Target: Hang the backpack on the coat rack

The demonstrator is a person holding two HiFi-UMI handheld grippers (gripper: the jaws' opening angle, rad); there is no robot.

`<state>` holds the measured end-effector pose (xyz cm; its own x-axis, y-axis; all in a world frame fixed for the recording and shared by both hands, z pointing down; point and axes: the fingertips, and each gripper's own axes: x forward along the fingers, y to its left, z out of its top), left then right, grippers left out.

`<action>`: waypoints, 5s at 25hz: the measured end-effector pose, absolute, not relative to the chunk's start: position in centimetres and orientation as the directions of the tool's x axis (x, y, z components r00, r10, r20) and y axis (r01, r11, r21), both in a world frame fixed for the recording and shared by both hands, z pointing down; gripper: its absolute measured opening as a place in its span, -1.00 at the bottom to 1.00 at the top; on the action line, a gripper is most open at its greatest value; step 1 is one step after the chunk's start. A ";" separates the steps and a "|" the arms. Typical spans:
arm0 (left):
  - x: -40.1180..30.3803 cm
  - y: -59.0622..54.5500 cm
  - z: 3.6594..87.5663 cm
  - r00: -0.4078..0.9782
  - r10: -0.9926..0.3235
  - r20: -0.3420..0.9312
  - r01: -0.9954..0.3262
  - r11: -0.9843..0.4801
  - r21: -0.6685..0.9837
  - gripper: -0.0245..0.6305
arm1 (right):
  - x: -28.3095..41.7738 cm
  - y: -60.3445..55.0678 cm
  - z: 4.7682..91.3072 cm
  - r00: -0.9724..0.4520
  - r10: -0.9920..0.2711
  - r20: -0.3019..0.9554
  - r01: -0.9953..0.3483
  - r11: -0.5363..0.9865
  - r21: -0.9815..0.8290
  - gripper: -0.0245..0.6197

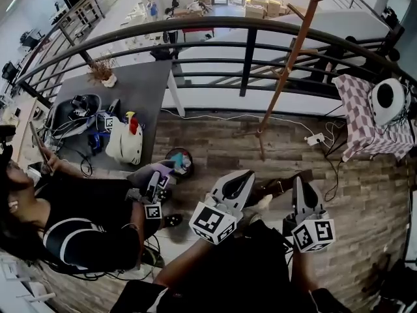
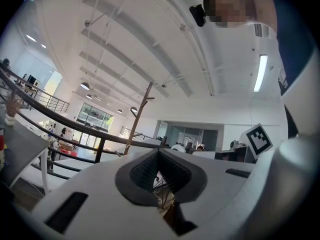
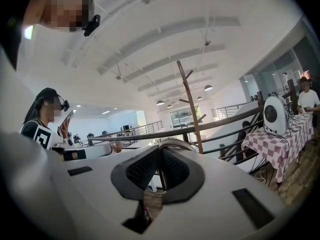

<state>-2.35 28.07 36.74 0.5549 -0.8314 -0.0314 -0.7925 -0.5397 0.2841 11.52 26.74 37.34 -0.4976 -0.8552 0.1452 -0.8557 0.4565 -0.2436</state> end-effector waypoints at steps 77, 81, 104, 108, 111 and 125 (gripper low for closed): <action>1.0 -2.5 40.4 0.560 -0.824 0.083 -0.796 -0.508 0.328 -0.90 | 10.3 -0.8 40.9 -0.536 -0.820 0.203 -0.829 0.464 -0.314 -0.84; 0.6 -4.2 40.5 0.582 -0.809 0.081 -0.782 -0.529 0.330 -0.90 | 9.7 -2.4 41.0 -0.519 -0.831 0.201 -0.838 0.448 -0.312 -0.84; -1.7 -10.1 41.1 0.730 -0.679 0.079 -0.656 -0.664 0.358 -0.90 | 7.9 -7.3 41.5 -0.320 -0.913 0.252 -0.923 0.240 -0.302 -0.84; -1.3 -10.4 41.5 0.745 -0.661 0.087 -0.643 -0.678 0.356 -0.90 | 7.7 -7.8 41.6 -0.313 -0.916 0.251 -0.923 0.232 -0.307 -0.84; -1.2 -11.3 41.5 0.740 -0.668 0.080 -0.646 -0.674 0.357 -0.90 | 7.8 -8.4 41.8 -0.317 -0.914 0.252 -0.923 0.237 -0.304 -0.84; 0.9 -14.3 41.8 0.747 -0.661 0.077 -0.640 -0.682 0.354 -0.90 | 7.8 -11.0 42.4 -0.351 -0.900 0.257 -0.913 0.268 -0.307 -0.84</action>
<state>0.89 -14.34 41.80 0.7467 -0.6606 0.0774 -0.6400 -0.6820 0.3539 7.81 -11.04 42.37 -0.3511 -0.9004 0.2569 -0.9130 0.2683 -0.3074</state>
